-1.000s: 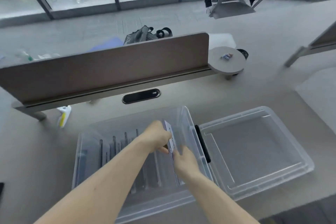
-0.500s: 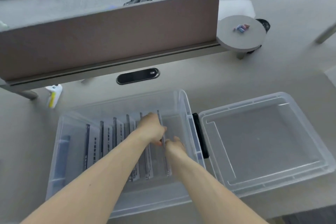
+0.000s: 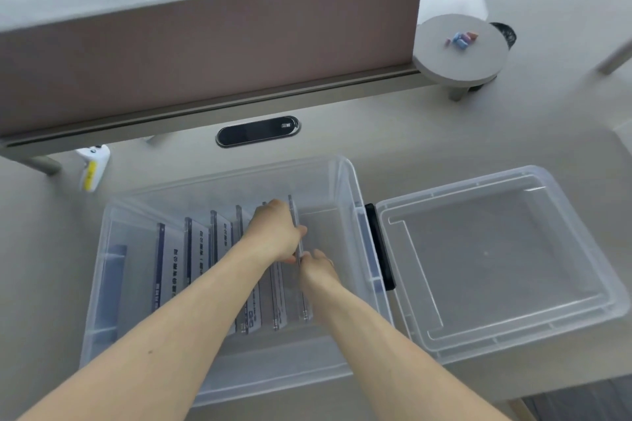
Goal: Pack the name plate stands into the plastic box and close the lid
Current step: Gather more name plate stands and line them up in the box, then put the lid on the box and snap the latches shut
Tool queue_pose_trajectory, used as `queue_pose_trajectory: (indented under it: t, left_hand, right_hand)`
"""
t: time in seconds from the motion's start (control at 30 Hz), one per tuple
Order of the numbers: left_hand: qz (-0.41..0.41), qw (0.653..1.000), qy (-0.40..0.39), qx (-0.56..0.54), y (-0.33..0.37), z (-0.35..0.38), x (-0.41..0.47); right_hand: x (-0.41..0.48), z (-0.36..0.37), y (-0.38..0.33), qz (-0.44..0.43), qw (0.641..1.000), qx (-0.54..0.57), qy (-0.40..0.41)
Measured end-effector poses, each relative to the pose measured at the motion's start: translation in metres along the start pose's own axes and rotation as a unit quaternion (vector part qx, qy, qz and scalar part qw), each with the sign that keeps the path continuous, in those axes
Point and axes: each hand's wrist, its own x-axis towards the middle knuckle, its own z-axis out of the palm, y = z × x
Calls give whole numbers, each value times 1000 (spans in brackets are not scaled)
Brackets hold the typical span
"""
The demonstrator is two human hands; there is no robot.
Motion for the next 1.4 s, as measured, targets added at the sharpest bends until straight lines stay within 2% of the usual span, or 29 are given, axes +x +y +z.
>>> queue_pose_trajectory:
  t: [0.2, 0.37, 0.43, 0.5, 0.6, 0.7, 0.83, 1.07, 1.17, 1.23, 1.4]
  left_hand:
    - [22, 1000, 8, -17, -6, -11, -5]
    - [95, 990, 35, -97, 5, -47, -31]
    - [138, 984, 64, -98, 22, -64, -53]
    - [192, 968, 81, -139, 44, -77, -74]
    - [265, 932, 58, -240, 85, -88, -106]
    - [300, 901, 16, -313, 125, -74, -133]
    - [240, 892, -89, -372, 161, -22, -150]
    - [95, 920, -96, -367, 182, 70, -116]
    - [22, 930, -71, -361, 192, 110, -87]
    - [-26, 935, -26, -352, 197, 131, -66]
    - [-152, 917, 49, -365, 188, 170, -9]
  right_hand:
    - [-19, -7, -9, -5, 1000, 18, -9]
    - [-67, -37, -44, -83, 996, 40, 9]
    - [-94, -56, -65, -122, 991, 52, 13]
    - [-121, -78, -85, -157, 984, 87, 23]
    - [-165, -119, -104, -210, 964, 155, 41]
    - [-197, -171, -102, -228, 954, 159, 108]
    - [-208, -238, -79, -208, 951, 144, 175]
    - [-149, -343, -24, -135, 962, 75, 225]
    - [-107, -385, -3, -112, 967, 28, 229]
    - [-80, -411, 4, -106, 966, -2, 235]
    - [-13, -460, 20, -82, 967, -83, 228]
